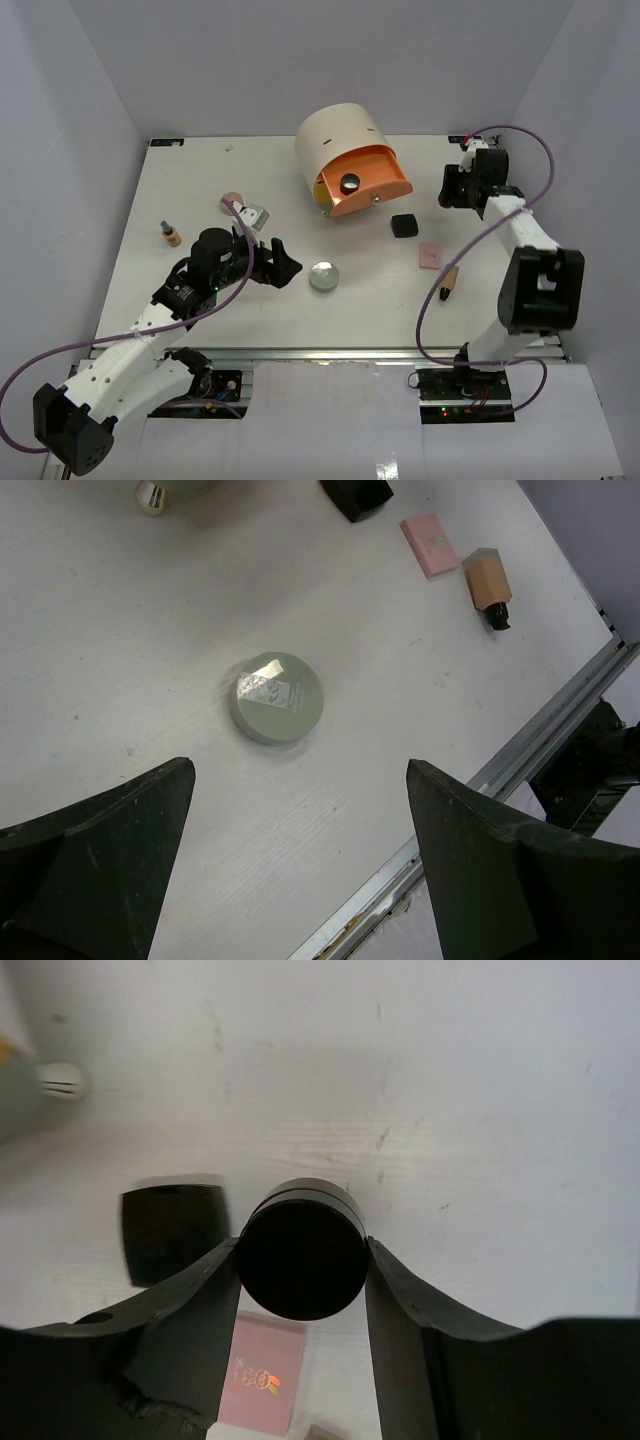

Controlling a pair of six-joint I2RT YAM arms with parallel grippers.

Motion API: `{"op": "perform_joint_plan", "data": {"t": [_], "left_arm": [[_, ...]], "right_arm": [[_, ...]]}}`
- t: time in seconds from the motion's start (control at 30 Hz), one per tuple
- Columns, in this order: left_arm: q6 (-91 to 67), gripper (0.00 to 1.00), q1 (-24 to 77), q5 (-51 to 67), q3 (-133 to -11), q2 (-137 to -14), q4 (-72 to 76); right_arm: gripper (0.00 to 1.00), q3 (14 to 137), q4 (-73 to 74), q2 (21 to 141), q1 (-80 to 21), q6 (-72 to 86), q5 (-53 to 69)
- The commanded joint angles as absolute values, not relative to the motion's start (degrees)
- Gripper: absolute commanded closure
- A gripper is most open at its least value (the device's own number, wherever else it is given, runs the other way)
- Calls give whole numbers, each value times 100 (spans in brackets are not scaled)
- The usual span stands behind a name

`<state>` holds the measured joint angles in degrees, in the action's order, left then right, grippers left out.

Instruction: Organize the makeup

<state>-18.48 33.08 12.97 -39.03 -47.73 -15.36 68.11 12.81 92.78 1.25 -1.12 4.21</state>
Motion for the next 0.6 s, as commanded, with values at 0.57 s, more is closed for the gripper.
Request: {"op": "perform_joint_plan", "data": {"t": [0.57], "left_arm": [[-1837,2,3305,1314,-3867,-4517,-1411]], "right_arm": [[88,7797,1052,7801,-1368,-1230,1536]]}}
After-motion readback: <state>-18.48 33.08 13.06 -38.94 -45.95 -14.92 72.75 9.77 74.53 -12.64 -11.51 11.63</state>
